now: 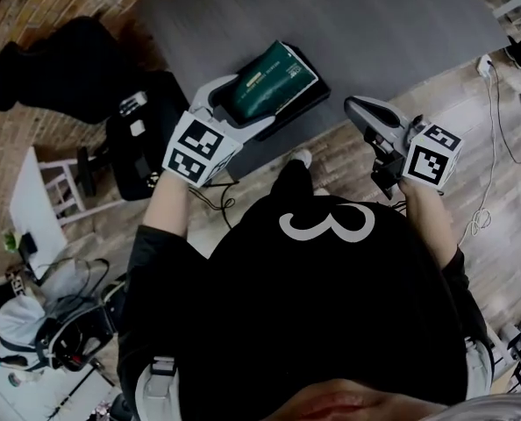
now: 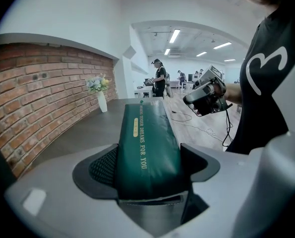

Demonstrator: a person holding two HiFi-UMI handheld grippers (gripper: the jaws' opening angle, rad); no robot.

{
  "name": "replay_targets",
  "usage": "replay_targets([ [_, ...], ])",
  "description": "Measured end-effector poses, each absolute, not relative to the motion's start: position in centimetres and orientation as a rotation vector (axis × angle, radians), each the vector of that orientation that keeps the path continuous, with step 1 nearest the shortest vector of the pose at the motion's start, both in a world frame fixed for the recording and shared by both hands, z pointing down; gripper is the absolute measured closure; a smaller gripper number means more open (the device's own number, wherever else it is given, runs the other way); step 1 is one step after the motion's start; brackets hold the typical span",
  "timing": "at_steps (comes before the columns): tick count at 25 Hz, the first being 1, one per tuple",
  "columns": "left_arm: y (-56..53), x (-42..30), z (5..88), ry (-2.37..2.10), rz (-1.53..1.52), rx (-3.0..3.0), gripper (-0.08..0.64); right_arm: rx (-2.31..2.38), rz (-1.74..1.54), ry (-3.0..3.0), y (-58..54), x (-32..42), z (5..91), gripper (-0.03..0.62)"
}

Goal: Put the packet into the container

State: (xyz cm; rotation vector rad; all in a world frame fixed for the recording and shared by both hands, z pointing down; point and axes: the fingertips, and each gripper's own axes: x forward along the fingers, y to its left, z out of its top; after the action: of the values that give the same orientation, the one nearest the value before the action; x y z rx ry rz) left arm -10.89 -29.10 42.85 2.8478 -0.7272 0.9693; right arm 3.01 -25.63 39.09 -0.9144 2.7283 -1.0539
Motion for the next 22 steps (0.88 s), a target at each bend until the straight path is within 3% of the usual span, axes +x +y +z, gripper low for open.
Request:
replay_targets([
  [22,-30.1,-9.1,50.6,-0.483,1.242,2.766,0.146,-0.991,-1.142,2.646,-27.1,4.4,41.9,0.591],
])
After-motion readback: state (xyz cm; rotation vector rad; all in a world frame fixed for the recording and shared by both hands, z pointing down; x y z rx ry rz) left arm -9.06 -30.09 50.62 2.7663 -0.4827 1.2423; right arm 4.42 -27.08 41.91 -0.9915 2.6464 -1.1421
